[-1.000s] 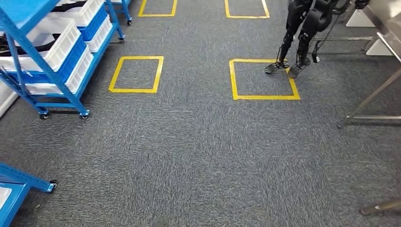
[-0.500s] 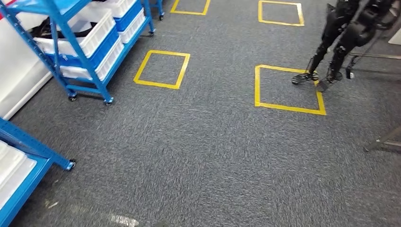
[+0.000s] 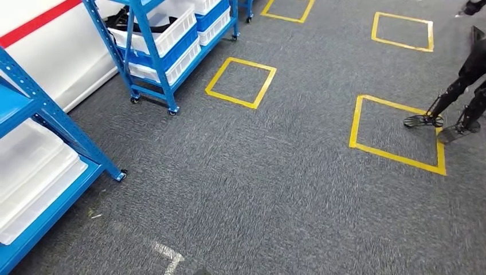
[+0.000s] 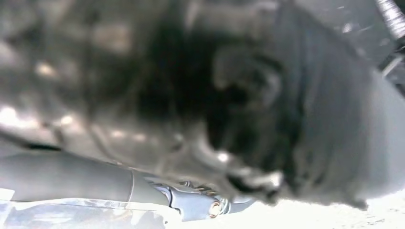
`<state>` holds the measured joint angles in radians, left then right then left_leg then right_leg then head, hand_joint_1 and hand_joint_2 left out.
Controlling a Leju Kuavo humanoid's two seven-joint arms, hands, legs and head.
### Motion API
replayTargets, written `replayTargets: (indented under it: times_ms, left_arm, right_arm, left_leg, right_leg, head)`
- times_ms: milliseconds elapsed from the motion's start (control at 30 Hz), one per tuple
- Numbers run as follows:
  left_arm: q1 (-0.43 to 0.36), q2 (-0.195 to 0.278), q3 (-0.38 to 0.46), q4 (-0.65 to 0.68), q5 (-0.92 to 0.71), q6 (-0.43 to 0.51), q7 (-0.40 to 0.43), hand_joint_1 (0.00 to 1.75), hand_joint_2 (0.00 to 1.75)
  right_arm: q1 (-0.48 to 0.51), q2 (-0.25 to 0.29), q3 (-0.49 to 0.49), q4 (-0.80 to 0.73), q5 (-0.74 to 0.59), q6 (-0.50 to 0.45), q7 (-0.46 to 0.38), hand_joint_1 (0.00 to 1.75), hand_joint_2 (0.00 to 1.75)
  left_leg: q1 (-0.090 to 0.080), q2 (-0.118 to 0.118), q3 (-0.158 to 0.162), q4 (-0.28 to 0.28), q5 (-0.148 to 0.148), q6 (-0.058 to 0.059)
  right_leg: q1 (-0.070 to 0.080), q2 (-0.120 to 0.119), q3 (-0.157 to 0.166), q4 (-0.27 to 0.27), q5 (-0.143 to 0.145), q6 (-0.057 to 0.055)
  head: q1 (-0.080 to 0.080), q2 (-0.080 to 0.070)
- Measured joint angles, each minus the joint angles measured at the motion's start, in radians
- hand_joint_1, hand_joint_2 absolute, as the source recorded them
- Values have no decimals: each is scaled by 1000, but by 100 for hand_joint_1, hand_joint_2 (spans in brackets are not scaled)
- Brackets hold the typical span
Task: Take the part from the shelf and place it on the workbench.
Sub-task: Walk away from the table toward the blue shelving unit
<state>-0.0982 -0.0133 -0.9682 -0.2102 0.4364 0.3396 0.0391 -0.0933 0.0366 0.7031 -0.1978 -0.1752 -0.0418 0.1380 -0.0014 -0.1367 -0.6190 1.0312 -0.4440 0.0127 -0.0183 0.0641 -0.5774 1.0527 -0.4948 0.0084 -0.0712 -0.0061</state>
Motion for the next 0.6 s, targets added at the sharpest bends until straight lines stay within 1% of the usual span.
replayTargets:
  times_ms: [33, 67, 100, 133, 167, 200, 233, 267, 300, 333, 367, 400, 433, 467, 500, 533, 567, 600]
  left_arm:
    - [2, 0, -1, 0, -8, -4, 4, 0, 0]
    - [5, 0, -2, 0, -14, -7, 8, 0, 0]
    - [6, 0, -3, 0, -18, -8, 11, 0, 0]
    - [6, 1, -4, 0, -20, -9, 13, 0, 0]
    - [4, 1, -6, 1, -22, -9, 15, 0, 0]
    - [1, 1, -7, 1, -23, -10, 16, 0, 0]
    - [-1, 1, -7, 1, -25, -10, 20, 0, 0]
    - [-3, 1, -7, 1, -28, -12, 26, 0, 0]
    - [-3, 1, -8, 1, -30, -14, 34, 0, 0]
    - [-4, 1, -8, 1, -32, -16, 44, 0, 0]
    - [-4, 1, -9, 1, -34, -19, 53, 0, 0]
    - [-5, 1, -9, 1, -36, -25, 61, 0, 0]
    - [-7, 1, -9, 1, -38, -31, 66, 0, 0]
    - [-9, 1, -10, 1, -39, -37, 69, 0, 0]
    - [-11, 0, -11, 1, -40, -42, 71, 0, 0]
    - [-12, 0, -12, 1, -39, -45, 72, 0, 0]
    - [-13, -1, -14, 1, -37, -46, 73, 0, 0]
    - [-14, -1, -17, 1, -35, -47, 73, 0, 0]
  right_arm:
    - [-1, 2, 2, 0, 0, -7, 4, 0, 0]
    - [-2, 4, 4, 0, -1, -12, 8, 0, 0]
    - [-2, 7, 6, -1, -1, -15, 12, 0, 0]
    - [-3, 8, 9, -1, -2, -16, 14, 0, 0]
    - [-2, 9, 12, 0, -2, -17, 15, 0, 0]
    - [0, 10, 15, 0, -2, -17, 16, 0, 0]
    - [2, 10, 17, 0, -2, -17, 18, 0, 0]
    - [3, 10, 18, 0, -3, -17, 20, 0, 0]
    - [3, 11, 19, 0, -4, -18, 21, 0, 0]
    - [2, 12, 20, 0, -5, -18, 23, 0, 0]
    - [1, 12, 21, 0, -7, -20, 25, 0, 0]
    - [0, 13, 23, 0, -8, -21, 27, 0, 0]
    - [-1, 14, 24, 0, -9, -23, 28, 0, 0]
    - [-2, 14, 25, 0, -11, -26, 28, 0, 0]
    - [-3, 15, 25, 0, -13, -30, 26, 0, 0]
    - [-4, 16, 26, 0, -16, -34, 23, 0, 0]
    - [-4, 17, 26, -1, -18, -38, 18, 0, 0]
    - [-6, 18, 26, -1, -20, -42, 13, 0, 0]
  left_leg:
    - [2, -1, -2, 0, 1, -5]
    - [1, 14, -7, 6, -4, -11]
    - [-1, 37, -16, 26, -16, -15]
    - [-1, 68, -34, 65, -38, -19]
    - [-1, 94, -63, 126, -68, -24]
    - [1, 107, -97, 194, -98, -29]
    - [3, 115, -127, 252, -119, -33]
    - [5, 120, -142, 281, -122, -35]
    - [7, 125, -134, 266, -105, -37]
    - [9, 133, -105, 212, -73, -37]
    - [10, 151, -65, 138, -40, -37]
    - [7, 167, -27, 71, -17, -34]
    - [5, 178, -2, 25, -5, -28]
    - [1, 182, 9, 3, -4, -21]
    - [-3, 172, 10, 0, -5, -13]
    - [-2, 162, 11, -4, -4, -5]
    - [-2, 152, 14, -8, -3, 1]
    - [-1, 143, 17, -13, -1, 8]
  right_leg:
    - [0, -12, 4, -4, 3, -7]
    - [-1, -23, 9, -8, 5, -14]
    - [-2, -34, 15, -13, 8, -21]
    - [-2, -46, 18, -17, 9, -26]
    - [-1, -60, 20, -18, 7, -29]
    - [1, -76, 22, -18, 5, -32]
    - [2, -93, 23, -17, 3, -33]
    - [2, -109, 24, -17, 0, -33]
    - [2, -122, 26, -17, -2, -32]
    - [1, -133, 30, -17, -5, -30]
    - [1, -143, 34, -17, -9, -26]
    - [3, -152, 38, -16, -14, -20]
    - [4, -161, 42, -16, -18, -15]
    - [7, -169, 45, -17, -21, -9]
    - [8, -177, 48, -18, -23, -3]
    - [6, -180, 52, -20, -26, 3]
    - [4, -171, 53, -17, -31, 8]
    - [1, -150, 47, 2, -46, 12]
  head:
    - [0, 0]
    - [-1, 0]
    - [-4, 0]
    - [-6, 0]
    - [-8, 0]
    - [-9, 0]
    - [-9, 0]
    - [-9, 0]
    - [-9, 0]
    - [-9, 0]
    - [-9, 0]
    - [-9, 0]
    - [-8, 0]
    - [-7, 0]
    - [-6, 0]
    - [-6, 0]
    - [-5, 0]
    - [-2, 0]
